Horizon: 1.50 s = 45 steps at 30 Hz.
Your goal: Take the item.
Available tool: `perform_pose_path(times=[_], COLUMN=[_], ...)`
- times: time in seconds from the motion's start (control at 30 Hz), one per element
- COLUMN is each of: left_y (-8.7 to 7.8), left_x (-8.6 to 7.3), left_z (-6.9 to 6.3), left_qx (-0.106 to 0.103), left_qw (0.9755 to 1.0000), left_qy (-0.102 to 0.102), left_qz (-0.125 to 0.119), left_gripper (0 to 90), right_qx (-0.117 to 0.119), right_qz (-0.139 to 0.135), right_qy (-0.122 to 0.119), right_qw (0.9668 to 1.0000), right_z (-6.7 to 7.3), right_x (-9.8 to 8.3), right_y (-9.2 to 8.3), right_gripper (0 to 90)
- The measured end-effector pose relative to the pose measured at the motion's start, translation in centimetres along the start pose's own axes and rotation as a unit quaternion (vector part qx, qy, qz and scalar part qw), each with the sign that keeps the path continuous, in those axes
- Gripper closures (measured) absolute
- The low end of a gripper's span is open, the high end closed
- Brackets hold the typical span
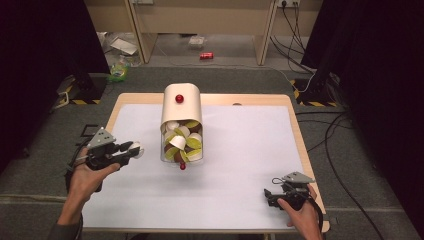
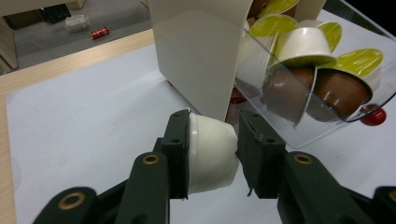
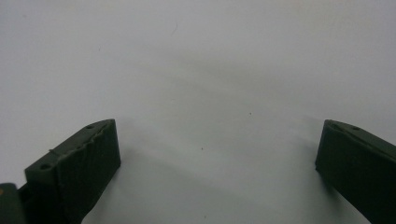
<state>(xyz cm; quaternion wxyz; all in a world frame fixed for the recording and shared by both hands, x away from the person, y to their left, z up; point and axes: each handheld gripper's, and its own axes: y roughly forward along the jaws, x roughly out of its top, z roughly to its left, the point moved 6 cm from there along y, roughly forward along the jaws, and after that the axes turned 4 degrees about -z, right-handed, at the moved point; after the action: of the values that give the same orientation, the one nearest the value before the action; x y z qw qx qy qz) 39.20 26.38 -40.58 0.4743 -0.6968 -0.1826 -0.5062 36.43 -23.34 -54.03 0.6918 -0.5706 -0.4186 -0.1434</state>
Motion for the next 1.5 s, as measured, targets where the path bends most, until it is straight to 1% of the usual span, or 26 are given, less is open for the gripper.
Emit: perform_pose_path(times=[0.27, 0.53, 0.73, 0.87, 0.97, 1.27, 1.5], left_y=[0.2, 0.5, 0.9, 1.1, 1.2, 1.7, 2.1], left_x=[-1.6, -2.4, -3.2, -3.5, -3.8, -5.1, -6.1], left_z=[0.8, 1.0, 0.8, 0.8, 0.7, 0.7, 0.8], left_qx=[0.012, 0.024, 0.022, 0.025, 0.022, 0.021, 0.020], left_qw=[0.9998, 0.9996, 0.9995, 0.9995, 0.9994, 0.9992, 0.9990], left_qy=[-0.014, -0.013, -0.021, -0.020, -0.027, -0.035, -0.038], left_qz=[0.001, 0.003, 0.002, 0.004, 0.001, 0.006, 0.015], left_gripper=[64.7, 64.7, 64.7, 64.7, 64.7, 64.7, 64.7], right_qx=[0.000, 0.000, 0.000, 0.000, 0.000, 0.000, 0.000], right_qz=[0.001, 0.001, 0.001, 0.001, 0.000, 0.001, 0.001], right_qy=[0.001, 0.001, 0.001, 0.001, 0.000, 0.001, 0.001], right_qw=[1.0000, 1.0000, 1.0000, 1.0000, 1.0000, 1.0000, 1.0000], right_z=[0.0, 0.0, 0.0, 0.0, 0.0, 0.0, 0.0], right_x=[0.0, 0.0, 0.0, 0.0, 0.0, 0.0, 0.0], right_y=[0.0, 0.0, 0.0, 0.0, 0.0, 0.0, 0.0], right_gripper=[0.4, 0.4, 0.4, 0.4, 0.4, 0.4, 0.4])
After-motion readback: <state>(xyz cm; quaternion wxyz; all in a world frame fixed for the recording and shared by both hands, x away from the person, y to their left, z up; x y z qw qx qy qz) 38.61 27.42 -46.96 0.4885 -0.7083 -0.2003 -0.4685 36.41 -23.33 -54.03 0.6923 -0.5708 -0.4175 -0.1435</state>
